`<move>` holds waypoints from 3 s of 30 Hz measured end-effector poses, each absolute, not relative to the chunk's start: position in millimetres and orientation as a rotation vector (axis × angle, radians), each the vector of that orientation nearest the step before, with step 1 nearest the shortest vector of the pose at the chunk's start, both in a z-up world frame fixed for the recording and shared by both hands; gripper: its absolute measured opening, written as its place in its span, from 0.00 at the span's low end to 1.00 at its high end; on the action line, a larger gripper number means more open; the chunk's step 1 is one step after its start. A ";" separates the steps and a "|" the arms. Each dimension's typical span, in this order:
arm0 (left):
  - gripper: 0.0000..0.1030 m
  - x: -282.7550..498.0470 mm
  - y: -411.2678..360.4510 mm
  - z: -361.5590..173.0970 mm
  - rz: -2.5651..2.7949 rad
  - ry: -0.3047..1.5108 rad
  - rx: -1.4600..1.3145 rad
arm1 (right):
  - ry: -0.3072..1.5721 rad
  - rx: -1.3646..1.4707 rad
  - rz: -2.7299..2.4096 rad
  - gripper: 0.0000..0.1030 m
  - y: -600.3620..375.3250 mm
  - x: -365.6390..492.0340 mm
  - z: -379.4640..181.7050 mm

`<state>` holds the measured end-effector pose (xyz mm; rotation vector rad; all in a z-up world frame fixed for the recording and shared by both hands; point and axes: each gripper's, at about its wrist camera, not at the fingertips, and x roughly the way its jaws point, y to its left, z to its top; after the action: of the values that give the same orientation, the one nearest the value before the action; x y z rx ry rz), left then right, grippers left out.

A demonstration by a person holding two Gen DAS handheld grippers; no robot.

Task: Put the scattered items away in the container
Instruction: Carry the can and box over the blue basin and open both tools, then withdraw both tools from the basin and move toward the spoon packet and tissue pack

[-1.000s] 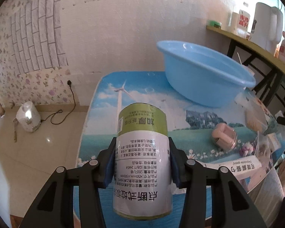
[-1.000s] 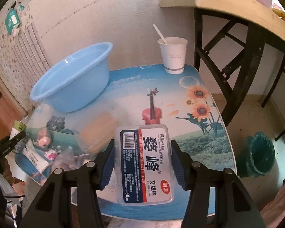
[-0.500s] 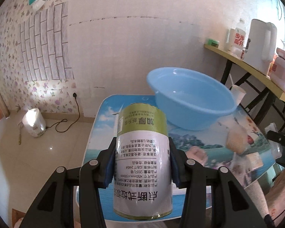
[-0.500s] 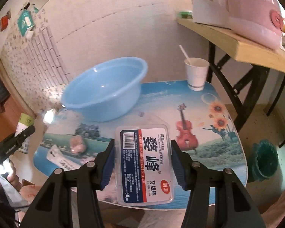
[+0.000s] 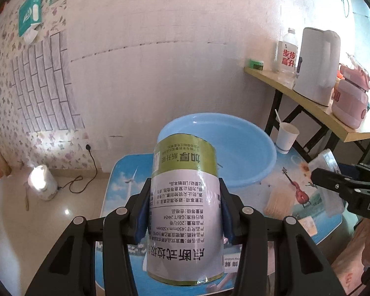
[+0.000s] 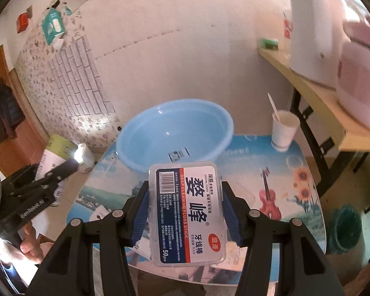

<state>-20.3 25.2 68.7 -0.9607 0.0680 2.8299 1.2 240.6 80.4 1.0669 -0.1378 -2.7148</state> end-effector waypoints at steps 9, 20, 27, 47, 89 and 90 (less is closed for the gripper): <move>0.44 -36.1 33.3 104.7 2.842 0.125 -0.887 | -0.094 0.991 -2.704 0.54 228.1 -12.8 118.2; 0.44 -69.3 30.9 93.8 2.824 0.116 -0.949 | -0.057 1.003 -2.674 0.54 208.2 -58.6 122.9; 0.44 -110.8 28.9 77.6 2.810 0.112 -0.976 | -0.111 1.054 -2.654 0.54 208.6 -113.1 110.4; 0.49 -189.9 63.3 9.5 2.668 0.136 -1.059 | -0.106 1.222 -2.613 0.54 212.9 -214.1 29.6; 0.97 -83.6 5.0 43.8 2.838 0.032 -0.984 | -0.115 1.182 -2.594 0.87 242.4 -111.2 61.6; 0.98 -77.8 3.8 44.3 2.836 0.028 -0.986 | -0.111 1.183 -2.598 0.87 241.0 -107.8 60.8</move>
<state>-77.8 3.8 44.3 -0.9862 0.0281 2.8356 -107.8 241.0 60.8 1.1828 -0.1106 -2.5977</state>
